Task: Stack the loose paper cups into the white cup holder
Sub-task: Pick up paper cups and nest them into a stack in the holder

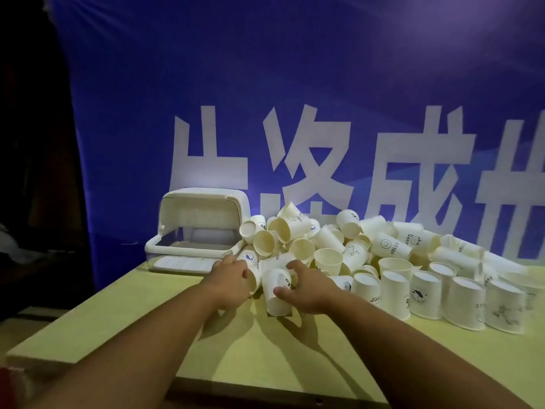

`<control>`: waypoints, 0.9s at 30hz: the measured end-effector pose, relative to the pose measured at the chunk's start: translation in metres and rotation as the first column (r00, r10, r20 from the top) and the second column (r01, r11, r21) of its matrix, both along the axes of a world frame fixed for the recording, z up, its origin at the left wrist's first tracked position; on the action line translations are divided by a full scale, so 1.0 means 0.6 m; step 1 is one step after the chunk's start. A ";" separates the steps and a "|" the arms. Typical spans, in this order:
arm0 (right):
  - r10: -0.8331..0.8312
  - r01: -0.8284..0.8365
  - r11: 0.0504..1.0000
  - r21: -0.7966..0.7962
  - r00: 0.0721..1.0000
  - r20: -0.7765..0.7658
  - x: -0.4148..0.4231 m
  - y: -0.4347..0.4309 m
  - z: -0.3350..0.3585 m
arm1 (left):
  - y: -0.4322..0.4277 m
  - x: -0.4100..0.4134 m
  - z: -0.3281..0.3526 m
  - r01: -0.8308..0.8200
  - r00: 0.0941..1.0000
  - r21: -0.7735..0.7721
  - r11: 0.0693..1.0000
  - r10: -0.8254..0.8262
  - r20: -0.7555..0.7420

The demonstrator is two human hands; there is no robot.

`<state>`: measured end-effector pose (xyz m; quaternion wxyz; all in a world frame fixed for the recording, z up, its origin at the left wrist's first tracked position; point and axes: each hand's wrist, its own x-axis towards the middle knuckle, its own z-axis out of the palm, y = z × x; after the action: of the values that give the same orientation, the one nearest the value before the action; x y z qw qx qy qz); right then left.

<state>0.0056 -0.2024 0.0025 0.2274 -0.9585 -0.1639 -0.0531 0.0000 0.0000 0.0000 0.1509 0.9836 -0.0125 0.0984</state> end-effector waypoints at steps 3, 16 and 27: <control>-0.044 0.052 0.994 0.094 0.995 -0.084 0.017 0.019 -0.014 | 0.010 0.021 -0.015 -0.013 1.000 0.058 0.998 0.013 0.004; -0.017 0.086 0.937 0.339 0.979 -0.202 0.018 0.030 -0.018 | 0.040 0.022 -0.019 -0.007 0.992 -0.087 0.996 0.018 0.125; -0.017 0.045 0.829 0.558 0.998 -0.054 0.013 0.058 0.001 | 0.117 -0.003 0.011 -0.033 0.926 -0.130 0.991 0.079 0.370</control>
<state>0.0133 -0.1677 0.0031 0.5005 -0.8536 -0.1202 -0.0801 -0.0017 0.0701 0.0066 0.2025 0.9356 -0.0070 0.2891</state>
